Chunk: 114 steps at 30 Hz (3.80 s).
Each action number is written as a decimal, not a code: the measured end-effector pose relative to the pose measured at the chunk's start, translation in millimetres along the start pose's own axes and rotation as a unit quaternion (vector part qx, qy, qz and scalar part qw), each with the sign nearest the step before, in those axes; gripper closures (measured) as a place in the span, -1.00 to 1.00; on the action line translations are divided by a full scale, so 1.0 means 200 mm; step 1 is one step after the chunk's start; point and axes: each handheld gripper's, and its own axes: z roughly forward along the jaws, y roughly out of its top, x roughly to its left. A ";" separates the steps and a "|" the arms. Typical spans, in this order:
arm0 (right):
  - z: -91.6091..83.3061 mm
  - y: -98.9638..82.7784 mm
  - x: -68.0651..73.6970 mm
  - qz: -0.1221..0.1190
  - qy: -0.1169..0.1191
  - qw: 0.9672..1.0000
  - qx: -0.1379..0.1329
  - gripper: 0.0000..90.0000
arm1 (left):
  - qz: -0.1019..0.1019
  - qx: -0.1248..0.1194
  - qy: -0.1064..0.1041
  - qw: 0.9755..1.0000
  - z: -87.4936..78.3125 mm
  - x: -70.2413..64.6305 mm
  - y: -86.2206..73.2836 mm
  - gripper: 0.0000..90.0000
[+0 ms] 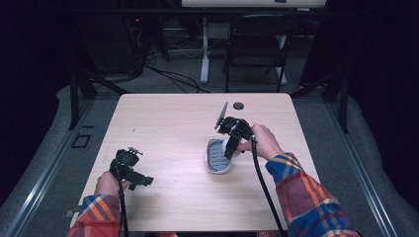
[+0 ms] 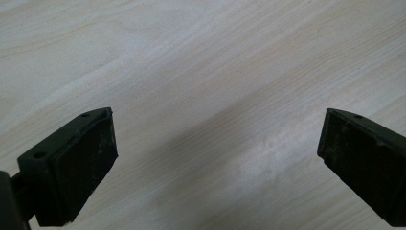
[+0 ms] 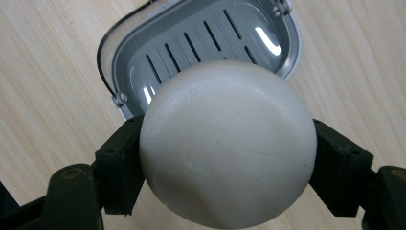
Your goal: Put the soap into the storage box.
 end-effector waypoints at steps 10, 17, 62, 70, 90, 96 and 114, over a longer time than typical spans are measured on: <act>0.05 0.06 0.02 -0.010 0.006 1.000 0.002 -0.47 | 0.003 0.001 0.001 1.000 0.00 0.00 0.01 -1.00; 0.06 0.11 0.03 -0.014 0.011 1.000 0.001 -0.47 | -0.001 0.000 0.002 1.000 0.00 0.00 0.00 -1.00; 0.24 0.15 0.06 -0.030 -0.007 0.999 0.021 -0.47 | 0.000 0.009 0.004 1.000 0.00 0.00 -0.01 -1.00; 0.26 0.14 0.05 -0.027 -0.005 0.999 0.026 -0.48 | 0.000 0.012 0.004 1.000 0.01 0.00 -0.01 -1.00; 0.18 0.09 0.06 -0.021 0.008 1.000 -0.016 -0.67 | 0.002 0.015 0.004 1.000 0.01 0.00 -0.01 -1.00; 0.13 0.07 0.06 -0.025 0.015 0.999 -0.028 -0.69 | 0.004 0.014 0.005 1.000 0.01 0.00 -0.01 -1.00; -0.01 -0.10 0.02 -0.003 0.006 0.999 -0.053 -0.91 | 0.004 0.013 0.006 1.000 0.01 0.00 -0.01 -1.00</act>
